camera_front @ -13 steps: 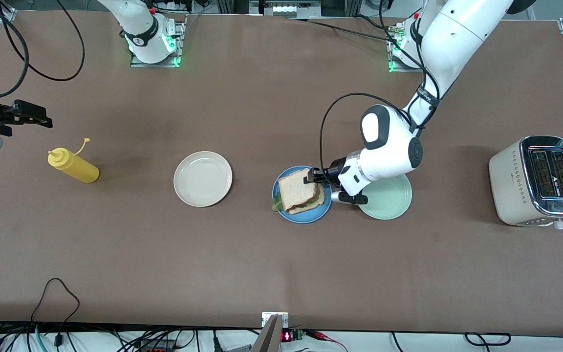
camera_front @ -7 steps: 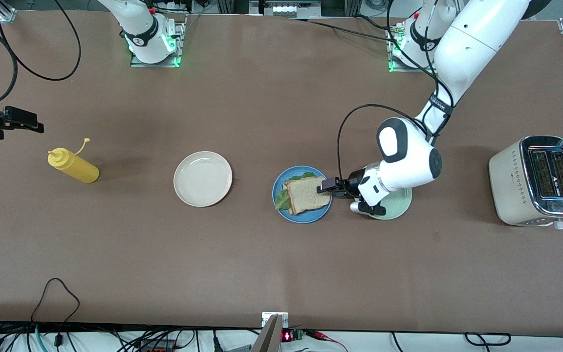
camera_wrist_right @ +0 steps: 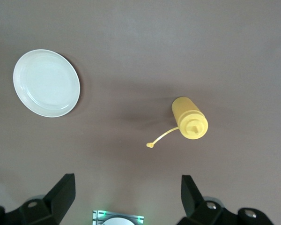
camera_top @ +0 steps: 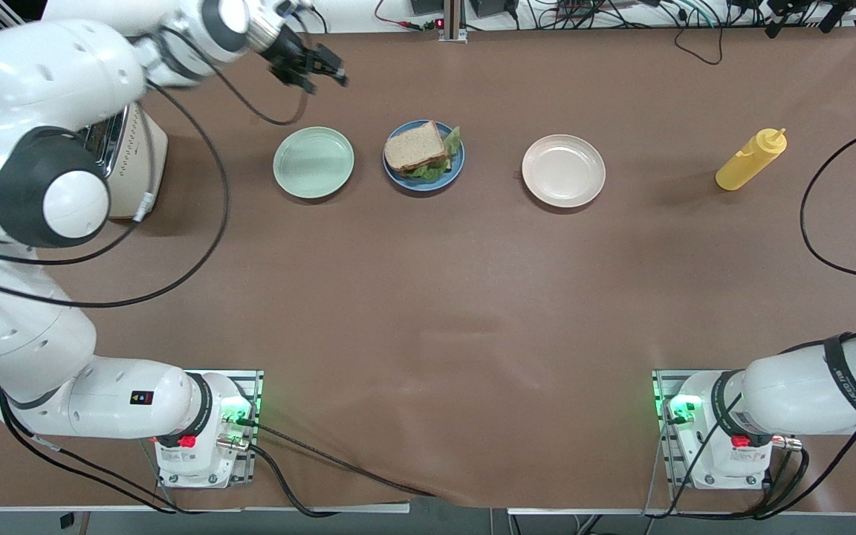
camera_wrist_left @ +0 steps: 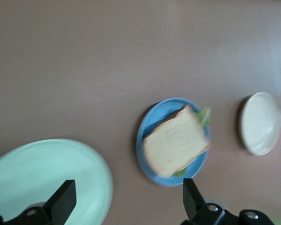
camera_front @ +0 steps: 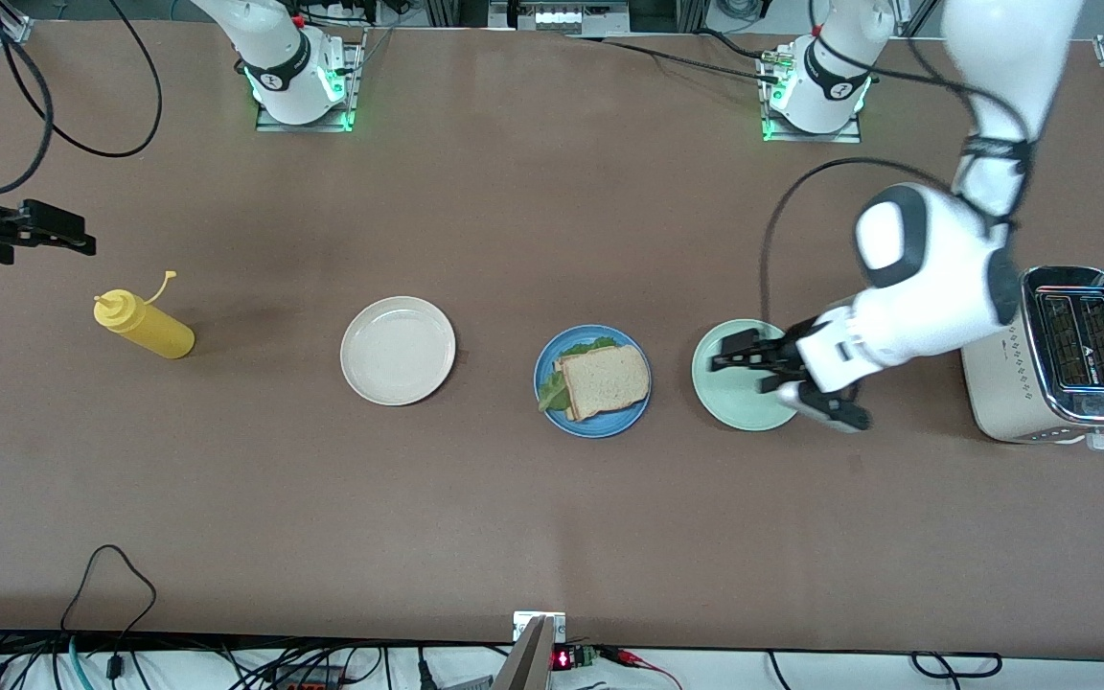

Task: Make sandwich in blue plate with both arms

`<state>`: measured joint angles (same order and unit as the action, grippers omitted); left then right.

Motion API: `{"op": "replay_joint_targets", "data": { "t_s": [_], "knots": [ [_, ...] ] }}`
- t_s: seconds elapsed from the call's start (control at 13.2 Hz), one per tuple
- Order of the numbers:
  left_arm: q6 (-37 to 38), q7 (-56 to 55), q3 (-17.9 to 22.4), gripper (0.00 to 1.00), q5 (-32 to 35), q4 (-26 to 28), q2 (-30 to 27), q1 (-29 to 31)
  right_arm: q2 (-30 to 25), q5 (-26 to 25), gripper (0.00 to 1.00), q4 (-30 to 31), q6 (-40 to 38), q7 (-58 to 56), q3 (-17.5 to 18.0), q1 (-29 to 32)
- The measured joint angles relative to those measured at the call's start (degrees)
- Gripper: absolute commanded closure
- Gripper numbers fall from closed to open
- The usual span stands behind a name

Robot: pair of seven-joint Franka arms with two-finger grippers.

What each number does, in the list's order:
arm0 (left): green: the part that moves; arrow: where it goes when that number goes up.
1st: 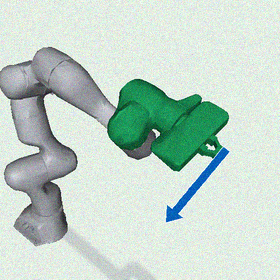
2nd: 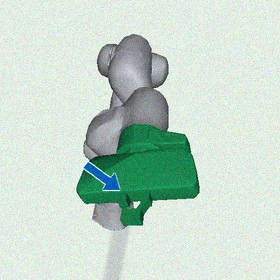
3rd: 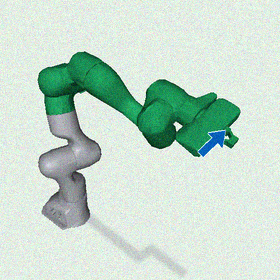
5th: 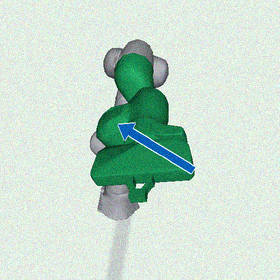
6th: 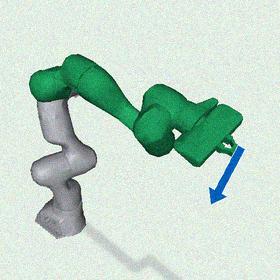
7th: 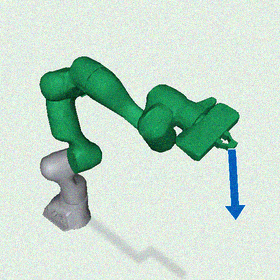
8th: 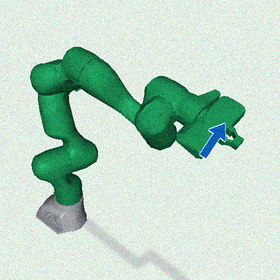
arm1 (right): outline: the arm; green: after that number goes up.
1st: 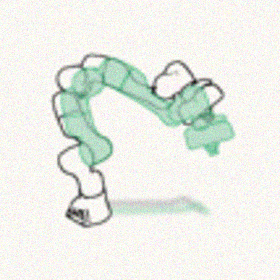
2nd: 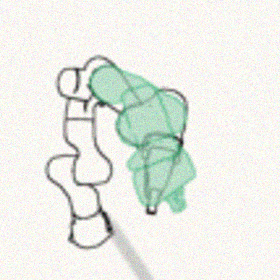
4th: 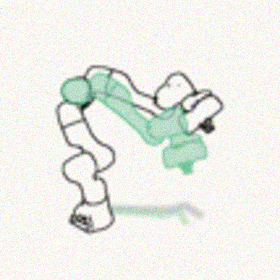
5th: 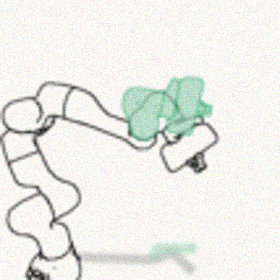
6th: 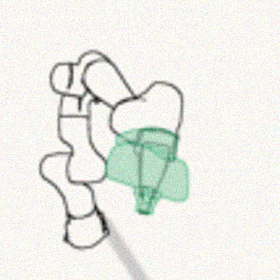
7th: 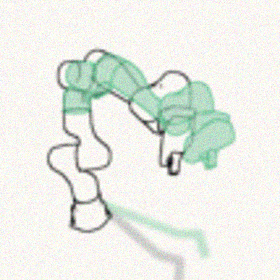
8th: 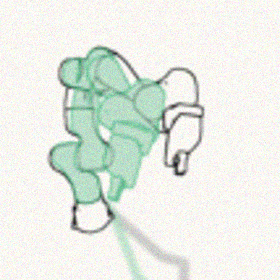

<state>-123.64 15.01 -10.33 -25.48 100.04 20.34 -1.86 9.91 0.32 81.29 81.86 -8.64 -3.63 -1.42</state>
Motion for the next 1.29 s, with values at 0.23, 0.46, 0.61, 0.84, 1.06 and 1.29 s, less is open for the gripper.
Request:
{"op": "replay_joint_targets", "data": {
  "t_s": [0.23,0.46,0.61,0.84,1.06,1.29],
  "knots": [
    [13.1,-1.4,6.3,0.0,15.2,-7.1,-4.1,0.7,-0.3,-0.4,0.0,0.0,0.0,0.7,0.0,-0.8],
    [23.8,-11.0,7.5,0.0,24.1,-12.9,-8.0,0.9,-0.3,-0.4,0.0,0.0,0.0,0.8,-0.1,-0.7],
    [28.1,-14.2,7.9,0.0,24.9,-13.7,-11.7,1.1,-0.3,-0.4,0.0,0.0,0.0,0.8,-0.1,-0.7],
    [29.9,-14.9,8.0,0.0,24.8,-13.2,-15.8,1.8,-0.3,-0.4,0.0,0.0,0.1,0.9,-0.2,-0.6],
    [32.1,-15.4,7.9,0.0,24.8,-10.2,-18.6,1.8,-0.3,-0.4,0.0,0.0,0.1,1.1,-0.2,-0.6],
    [33.3,-15.7,7.9,0.0,24.8,-8.0,-20.2,1.8,-0.3,-0.4,0.0,0.0,0.1,1.2,-0.2,-0.1]
  ]
}}
